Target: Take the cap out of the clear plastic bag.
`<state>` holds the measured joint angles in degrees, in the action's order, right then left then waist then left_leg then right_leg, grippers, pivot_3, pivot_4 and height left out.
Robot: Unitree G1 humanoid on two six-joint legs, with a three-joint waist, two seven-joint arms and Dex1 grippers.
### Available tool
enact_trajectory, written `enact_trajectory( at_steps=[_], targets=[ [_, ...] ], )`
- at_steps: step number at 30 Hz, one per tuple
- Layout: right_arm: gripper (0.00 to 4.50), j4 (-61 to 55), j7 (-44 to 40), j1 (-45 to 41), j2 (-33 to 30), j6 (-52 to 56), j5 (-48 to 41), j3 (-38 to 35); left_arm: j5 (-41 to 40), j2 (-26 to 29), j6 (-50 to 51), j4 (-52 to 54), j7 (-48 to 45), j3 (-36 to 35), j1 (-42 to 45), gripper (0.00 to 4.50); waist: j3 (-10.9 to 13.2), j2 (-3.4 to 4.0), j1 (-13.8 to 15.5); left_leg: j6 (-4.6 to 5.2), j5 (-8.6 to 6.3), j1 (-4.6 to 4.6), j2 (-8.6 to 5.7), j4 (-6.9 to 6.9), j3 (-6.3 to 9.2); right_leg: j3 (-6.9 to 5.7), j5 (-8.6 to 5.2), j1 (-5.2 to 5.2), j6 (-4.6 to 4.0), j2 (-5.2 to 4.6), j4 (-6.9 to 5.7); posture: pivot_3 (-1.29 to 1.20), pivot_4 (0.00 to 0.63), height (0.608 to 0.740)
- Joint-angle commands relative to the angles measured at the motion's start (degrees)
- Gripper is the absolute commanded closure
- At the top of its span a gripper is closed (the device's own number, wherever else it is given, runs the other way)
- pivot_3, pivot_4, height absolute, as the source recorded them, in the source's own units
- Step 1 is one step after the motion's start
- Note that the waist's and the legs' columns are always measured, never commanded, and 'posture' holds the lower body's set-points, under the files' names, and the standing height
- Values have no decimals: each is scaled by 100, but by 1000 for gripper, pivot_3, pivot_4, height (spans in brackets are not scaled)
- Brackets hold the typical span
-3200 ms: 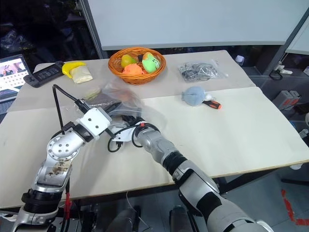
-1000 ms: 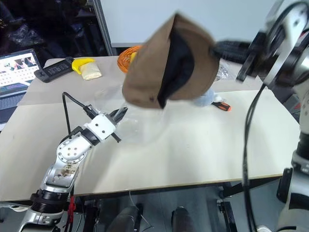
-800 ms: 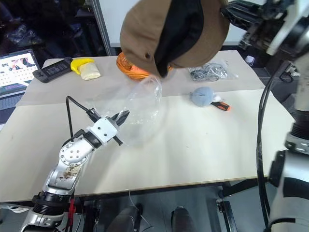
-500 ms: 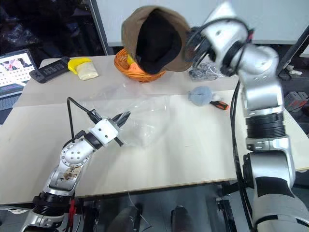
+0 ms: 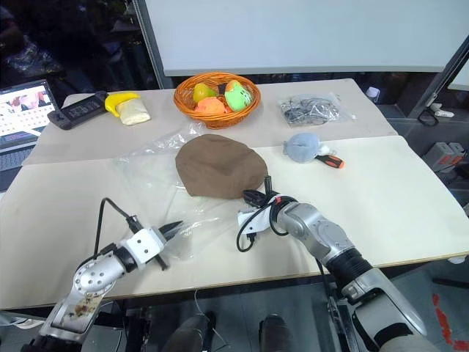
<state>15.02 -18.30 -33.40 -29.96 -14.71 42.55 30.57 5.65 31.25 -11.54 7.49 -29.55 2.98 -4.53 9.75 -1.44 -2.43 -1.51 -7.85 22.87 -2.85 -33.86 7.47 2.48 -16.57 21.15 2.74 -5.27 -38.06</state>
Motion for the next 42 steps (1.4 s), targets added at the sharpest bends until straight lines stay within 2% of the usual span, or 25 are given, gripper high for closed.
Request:
enact_trajectory(
  at_steps=[1, 3, 4, 7, 9, 11, 14, 20, 26, 28, 30, 38, 42],
  targets=[
    [3335, 123, -722, 428, 207, 283, -525, -15, -18, 25, -54, -116, -28, -4, -229, 4224, -30, -15, -3, 3, -5, -16, 3, 4, 0, -2, -27, -17, 30, 0, 4, 0, 150, 740],
    [2630, 167, -1031, 449, 282, 522, -759, -175, -47, 30, -11, -69, -82, 34, -251, 3734, -35, -9, -19, 0, -10, -32, 6, 4, 0, -2, -43, -34, 37, 0, 4, 0, 150, 740],
    [2258, 199, -1166, 425, 295, 611, -845, -234, -65, 23, 14, -58, -90, 39, -244, 3348, -35, -8, -17, 0, -11, -40, 7, 4, -3, 2, -45, -39, 35, -1, 4, 0, 150, 740],
    [1380, 285, -1362, 339, 277, 648, -965, -324, -104, 30, 32, -49, -137, 42, -222, 2474, -36, -7, 4, -1, -13, -68, 23, 5, 0, -5, -55, -75, 33, 4, 4, 0, 150, 740],
    [591, 345, -1412, 273, 262, 630, -1005, -373, -114, 47, 32, -63, -162, 39, -210, 1664, -41, -7, 11, -2, -14, -72, 29, 5, 0, -7, -58, -82, 32, 5, 5, 0, 150, 740],
    [19, 398, -1486, 200, 234, 609, -1055, -423, -123, 79, 14, -91, -189, 30, -198, 1001, -45, -4, 17, -3, -15, -73, 31, 5, 0, -7, -59, -84, 32, 4, 7, 0, 150, 740],
    [0, 420, -1688, 124, 143, 600, -1121, -464, -134, 141, -19, -124, -227, -3, -186, 25, -47, -2, 36, -5, -17, -72, 31, 5, 1, -7, -60, -84, 32, 4, 9, 0, 150, 740],
    [0, 92, -2722, -41, -109, 1135, -1642, -696, -249, 505, -99, 90, -518, -169, -394, 25, -48, 0, 71, -6, -20, -64, 31, 7, 1, -8, -63, -78, 32, 1, 15, 0, 150, 740],
    [0, -918, -4121, -265, -50, 2804, -2785, -1108, -561, 743, 250, 990, -779, -270, -582, 25, -44, 2, 26, -14, -35, -39, 51, 8, 0, -7, -68, -46, 22, 8, 19, 0, 150, 740],
    [0, -1309, -4439, -366, -40, 3365, -3164, -1266, -746, 680, 513, 1396, -832, -205, -430, 25, -40, 6, 27, -14, -34, 4, 55, 5, 0, -8, -64, 4, 16, 15, 9, 0, 150, 740],
    [0, -1574, -4616, -416, -54, 3767, -3450, -1383, -879, 598, 742, 1690, -908, -76, -212, 25, -36, 9, 28, -13, -33, 43, 58, -3, 0, -9, -39, 42, -21, 22, 1, 0, 150, 740],
    [0, -1761, -4726, -469, -363, 4408, -4096, -1780, -1430, 478, 1276, 2052, -1399, 342, -66, 25, -31, 9, 18, -13, -32, 86, 52, -5, -13, -5, -33, 86, -22, 22, 0, 0, 150, 740],
    [0, -1609, -4867, -594, -725, 4747, -4582, -2278, -1781, 428, 1492, 2201, -1404, 149, -231, 25, -19, 11, 22, -13, -32, 92, 54, -6, -14, -5, -32, 95, -22, 27, -2, 0, 150, 740]
  ],
)
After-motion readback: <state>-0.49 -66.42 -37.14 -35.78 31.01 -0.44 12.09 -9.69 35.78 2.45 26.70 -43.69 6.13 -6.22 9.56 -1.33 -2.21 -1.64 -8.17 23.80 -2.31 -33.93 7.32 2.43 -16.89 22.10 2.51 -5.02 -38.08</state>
